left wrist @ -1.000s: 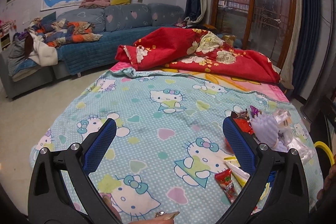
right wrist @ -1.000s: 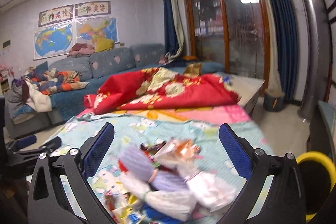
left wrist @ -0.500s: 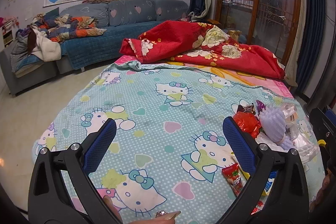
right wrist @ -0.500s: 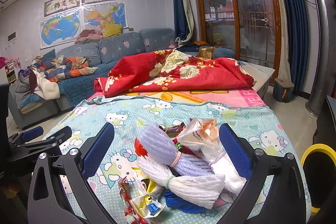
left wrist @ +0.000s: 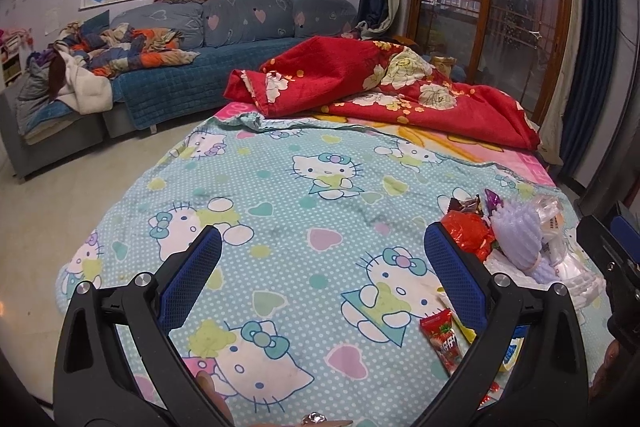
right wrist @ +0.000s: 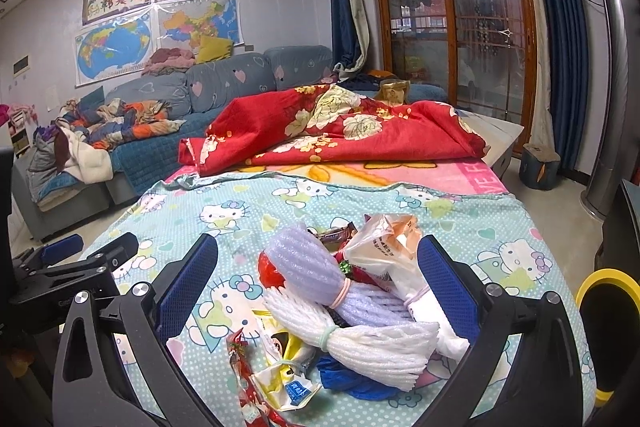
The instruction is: Collect trash
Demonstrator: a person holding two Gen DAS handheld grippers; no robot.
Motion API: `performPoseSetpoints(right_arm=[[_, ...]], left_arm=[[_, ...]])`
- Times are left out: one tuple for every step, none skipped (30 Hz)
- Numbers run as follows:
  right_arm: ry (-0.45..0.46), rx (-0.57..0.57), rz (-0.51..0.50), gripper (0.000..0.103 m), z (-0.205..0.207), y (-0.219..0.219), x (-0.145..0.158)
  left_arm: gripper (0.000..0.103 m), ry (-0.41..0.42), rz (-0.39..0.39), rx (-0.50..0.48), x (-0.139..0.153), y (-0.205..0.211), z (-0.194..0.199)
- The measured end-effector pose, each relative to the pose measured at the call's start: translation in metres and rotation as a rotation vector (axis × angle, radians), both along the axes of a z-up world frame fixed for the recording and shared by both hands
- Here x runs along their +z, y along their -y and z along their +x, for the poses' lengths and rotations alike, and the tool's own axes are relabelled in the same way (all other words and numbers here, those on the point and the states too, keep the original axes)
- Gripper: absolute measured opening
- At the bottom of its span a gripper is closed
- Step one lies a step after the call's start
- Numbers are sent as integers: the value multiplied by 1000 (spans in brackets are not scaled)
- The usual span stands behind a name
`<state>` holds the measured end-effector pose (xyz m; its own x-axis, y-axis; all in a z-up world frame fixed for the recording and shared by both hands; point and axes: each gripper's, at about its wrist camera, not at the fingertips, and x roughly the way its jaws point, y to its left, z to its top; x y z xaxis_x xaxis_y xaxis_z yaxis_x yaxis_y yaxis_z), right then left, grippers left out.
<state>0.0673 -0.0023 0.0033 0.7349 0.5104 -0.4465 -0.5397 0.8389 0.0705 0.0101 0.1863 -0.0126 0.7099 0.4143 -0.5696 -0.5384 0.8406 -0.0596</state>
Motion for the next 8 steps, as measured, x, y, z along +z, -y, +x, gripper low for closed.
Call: performPoseSetpoints(right_arm=[[1,0,0,97,0,0,0],[1,-1,0,97,0,0,0],[1,-4,0,97,0,1,0],[0,-3,1,97,0,1,0],[0,-4,1,97,-1,1,0],[1,-5,0,97,0,1,0],[2,-6,1,97,0,1,0],[2,-5,0,97,1,1,0]], left_arm=[[93,-1,-2,1,0,0,0],[93,2,-5,2,0,0,0],[93,4,-8,0,0,0,-1],[93,8,-8,-3,1,1,-1],[93,10,-5,-4,1,1,-1],[93,12,-1,-5,2,2,-2],[93,12,3,-5,2,2,-1],[93,12,2,-5,2,3,-2]])
